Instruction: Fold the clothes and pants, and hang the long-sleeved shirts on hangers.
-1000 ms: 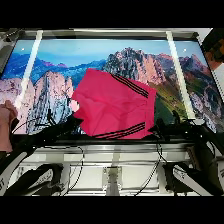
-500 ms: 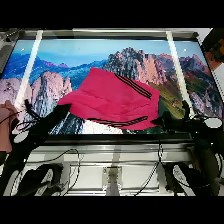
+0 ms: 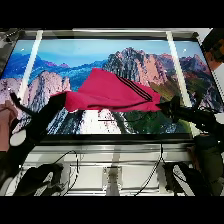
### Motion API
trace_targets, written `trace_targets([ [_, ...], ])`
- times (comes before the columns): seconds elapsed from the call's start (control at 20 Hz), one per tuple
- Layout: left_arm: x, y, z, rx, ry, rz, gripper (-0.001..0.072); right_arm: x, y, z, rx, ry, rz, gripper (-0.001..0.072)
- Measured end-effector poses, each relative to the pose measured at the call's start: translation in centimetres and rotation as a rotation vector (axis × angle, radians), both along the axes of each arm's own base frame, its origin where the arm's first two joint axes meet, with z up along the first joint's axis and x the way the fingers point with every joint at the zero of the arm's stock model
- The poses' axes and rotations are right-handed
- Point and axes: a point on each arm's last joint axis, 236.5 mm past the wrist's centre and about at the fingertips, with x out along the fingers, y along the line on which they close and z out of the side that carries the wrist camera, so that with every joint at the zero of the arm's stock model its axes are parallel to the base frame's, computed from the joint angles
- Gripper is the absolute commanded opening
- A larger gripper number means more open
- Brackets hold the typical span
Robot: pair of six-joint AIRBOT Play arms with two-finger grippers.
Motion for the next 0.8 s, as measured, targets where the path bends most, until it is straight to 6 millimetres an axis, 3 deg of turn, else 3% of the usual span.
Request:
trace_targets([
  [0.25, 8.4, -3.1, -0.9, 0.069, 0.073, -0.038, 0.0002, 3.5, -4.2, -0.6, -0.014, 0.014, -0.247, 0.0011],
  [0.45, 15.0, -6.3, -1.7, 0.081, 0.087, -0.092, 0.0002, 5.7, -7.7, -2.3, -0.021, 0.044, -0.415, 0.001],
  [0.7, 19.4, -8.9, -5.6, 0.104, 0.13, -0.127, 0.0005, 8.2, -9.4, -5.7, -0.026, 0.097, -0.53, 0.0014],
  [0.75, 19.9, -9.4, -6.5, 0.109, 0.141, -0.131, 0.0006, 9.0, -9.2, -6.2, -0.026, 0.102, -0.539, 0.0049],
  [0.8, 20.4, -10.0, -7.3, 0.114, 0.15, -0.134, 0.0039, 9.9, -8.8, -6.6, -0.024, 0.104, -0.548, 0.0252],
])
